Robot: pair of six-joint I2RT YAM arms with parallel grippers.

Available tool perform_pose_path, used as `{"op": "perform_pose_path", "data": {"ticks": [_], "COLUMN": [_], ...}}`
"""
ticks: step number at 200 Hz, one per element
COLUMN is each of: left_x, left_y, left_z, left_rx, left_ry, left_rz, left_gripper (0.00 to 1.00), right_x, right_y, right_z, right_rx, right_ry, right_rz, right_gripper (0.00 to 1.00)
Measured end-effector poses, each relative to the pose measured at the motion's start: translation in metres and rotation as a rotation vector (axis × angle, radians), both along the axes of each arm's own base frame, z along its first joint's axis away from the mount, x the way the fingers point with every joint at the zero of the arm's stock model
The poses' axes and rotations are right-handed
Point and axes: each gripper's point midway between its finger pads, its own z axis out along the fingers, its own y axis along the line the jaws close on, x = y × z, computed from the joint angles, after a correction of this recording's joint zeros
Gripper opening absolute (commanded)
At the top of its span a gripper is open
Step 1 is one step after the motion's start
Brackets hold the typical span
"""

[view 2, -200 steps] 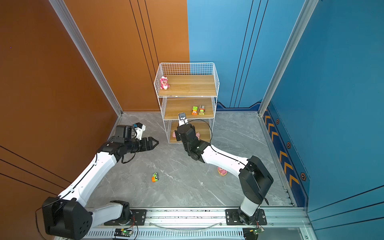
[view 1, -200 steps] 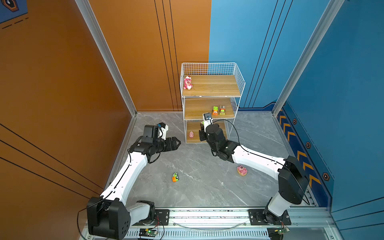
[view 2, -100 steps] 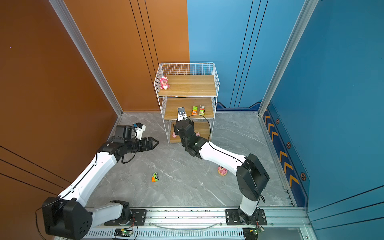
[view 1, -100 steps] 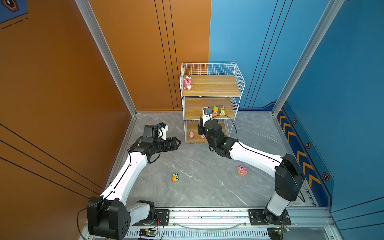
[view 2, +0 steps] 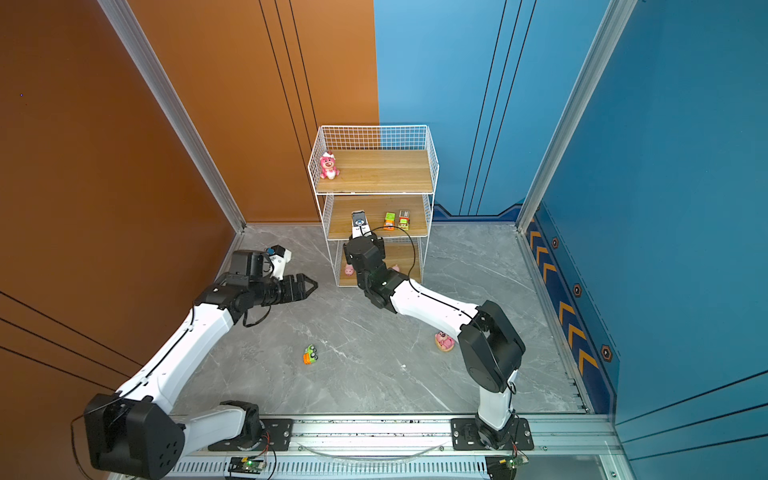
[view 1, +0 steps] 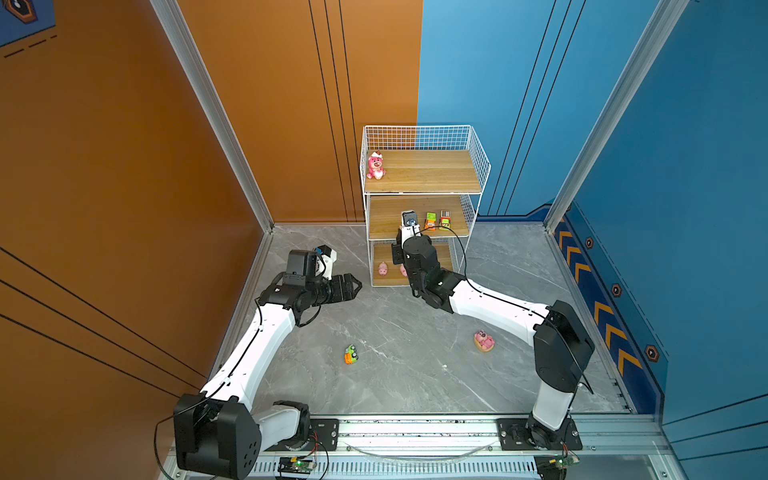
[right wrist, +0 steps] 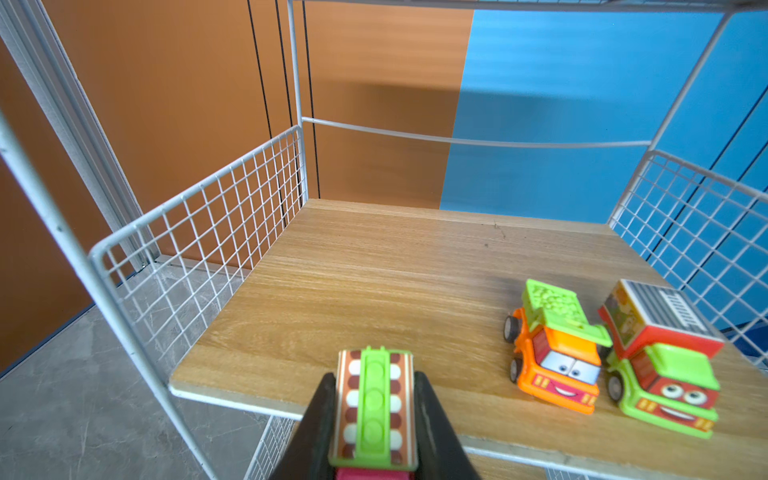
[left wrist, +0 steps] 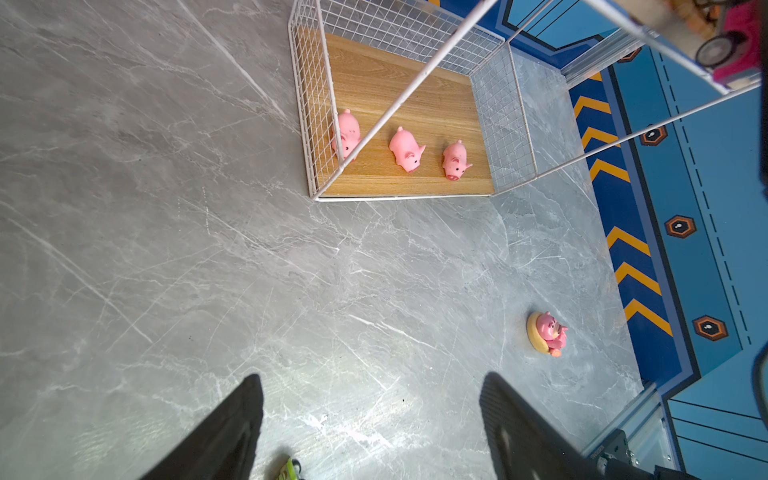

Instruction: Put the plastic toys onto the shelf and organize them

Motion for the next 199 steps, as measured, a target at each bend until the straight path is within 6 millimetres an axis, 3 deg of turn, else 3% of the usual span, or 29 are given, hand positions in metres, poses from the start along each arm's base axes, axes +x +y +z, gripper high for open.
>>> {"op": "perform_pose_path", "data": {"ticks": [43, 111, 170, 199], "left_x": [0.000, 0.000, 0.000, 0.000], "left_y": [0.000, 0.000, 0.000, 0.000], "left_z": [0.000, 0.000, 0.000, 0.000], "left_rx": [0.000, 0.000, 0.000, 0.000], "left_ry": [0.000, 0.001, 0.001, 0.001], "left_rz": [0.000, 0.000, 0.000, 0.000], "left_gripper": [0.83, 0.83, 0.83, 0.83], "right_x": [0.005, 0.022, 0.029, 0.034], "right_y": [-0.001, -0.006, -0.010, -0.012], "right_z": [0.011, -0.002, 0.011, 0.009], "right_rx": [0.009, -0.022, -0.005, -0.005], "right_ry": [-0.036, -0.039, -0.063, -0.063], "right_rz": [-0.024, -0.053, -0.073, -0.086], "right_gripper": [0.21, 0.21, 0.22, 0.22]}}
